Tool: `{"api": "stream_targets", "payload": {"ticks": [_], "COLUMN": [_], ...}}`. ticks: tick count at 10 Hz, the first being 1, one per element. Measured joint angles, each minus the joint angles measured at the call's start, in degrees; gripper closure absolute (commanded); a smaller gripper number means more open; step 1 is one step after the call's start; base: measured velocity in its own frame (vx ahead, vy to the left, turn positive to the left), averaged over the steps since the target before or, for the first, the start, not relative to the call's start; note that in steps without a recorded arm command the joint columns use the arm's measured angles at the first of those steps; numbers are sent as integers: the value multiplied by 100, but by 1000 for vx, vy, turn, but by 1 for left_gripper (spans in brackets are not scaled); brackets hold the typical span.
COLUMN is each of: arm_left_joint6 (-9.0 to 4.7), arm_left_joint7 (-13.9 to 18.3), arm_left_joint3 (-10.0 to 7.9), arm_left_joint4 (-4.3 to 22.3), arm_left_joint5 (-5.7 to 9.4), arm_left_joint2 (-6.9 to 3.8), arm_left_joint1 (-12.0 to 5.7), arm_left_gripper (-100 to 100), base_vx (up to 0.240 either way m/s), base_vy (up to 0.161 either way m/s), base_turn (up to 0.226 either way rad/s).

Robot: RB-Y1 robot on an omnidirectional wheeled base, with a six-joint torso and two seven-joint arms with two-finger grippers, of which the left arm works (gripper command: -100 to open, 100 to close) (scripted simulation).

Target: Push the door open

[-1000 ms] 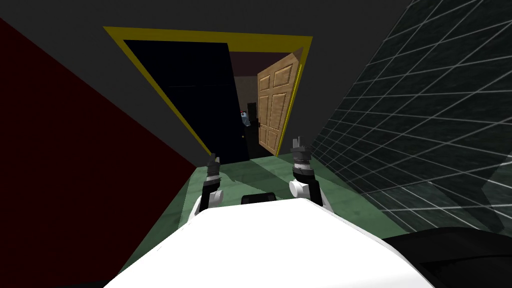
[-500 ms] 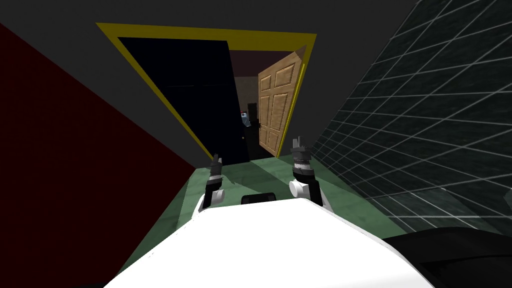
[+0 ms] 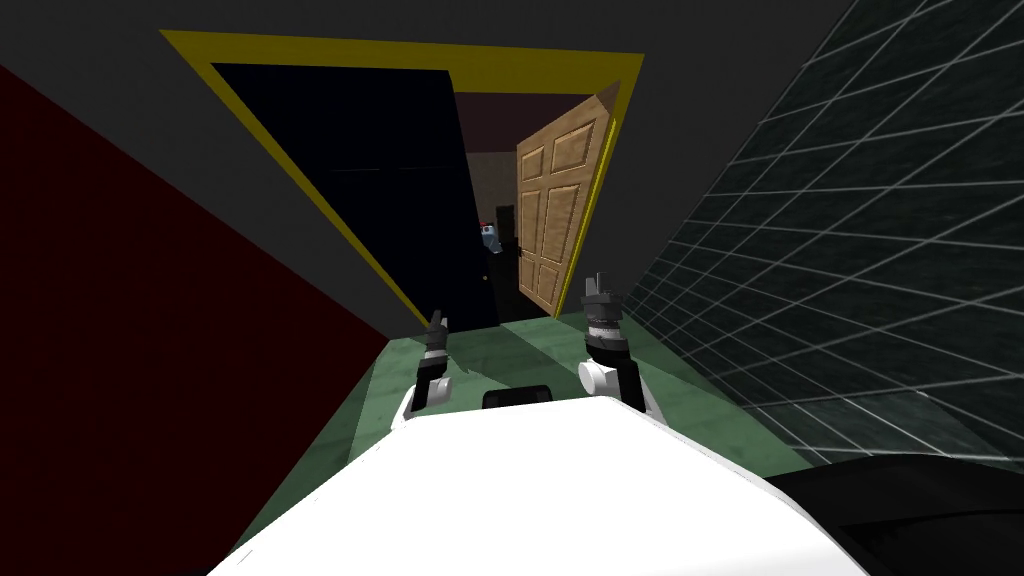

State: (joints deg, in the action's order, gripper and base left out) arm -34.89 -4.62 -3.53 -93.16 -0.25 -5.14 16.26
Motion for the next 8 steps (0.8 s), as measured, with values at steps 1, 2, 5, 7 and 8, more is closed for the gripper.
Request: {"api": "stream_targets", "payload": {"ticks": [1, 2, 5, 7, 8], "arm_left_joint6": [-33, -37, -150, -188, -216], "arm_left_joint7": [24, 40, 93, 133, 156], "arm_left_joint3": [-14, -12, -3, -8, -16], "arm_left_joint4": [173, 283, 696, 962, 1126], "arm_left_joint5": [7, 5, 2, 5, 9], "arm_left_joint2": [-28, -30, -46, -63, -79], "arm_left_joint1": [-88, -153, -294, -428, -510], "arm_left_gripper": [-100, -100, -100, -100, -100], "base_vx": [99, 104, 105, 94, 99], "base_vy": [2, -3, -23, -11, -9], "base_turn": [11, 10, 13, 13, 9]}}
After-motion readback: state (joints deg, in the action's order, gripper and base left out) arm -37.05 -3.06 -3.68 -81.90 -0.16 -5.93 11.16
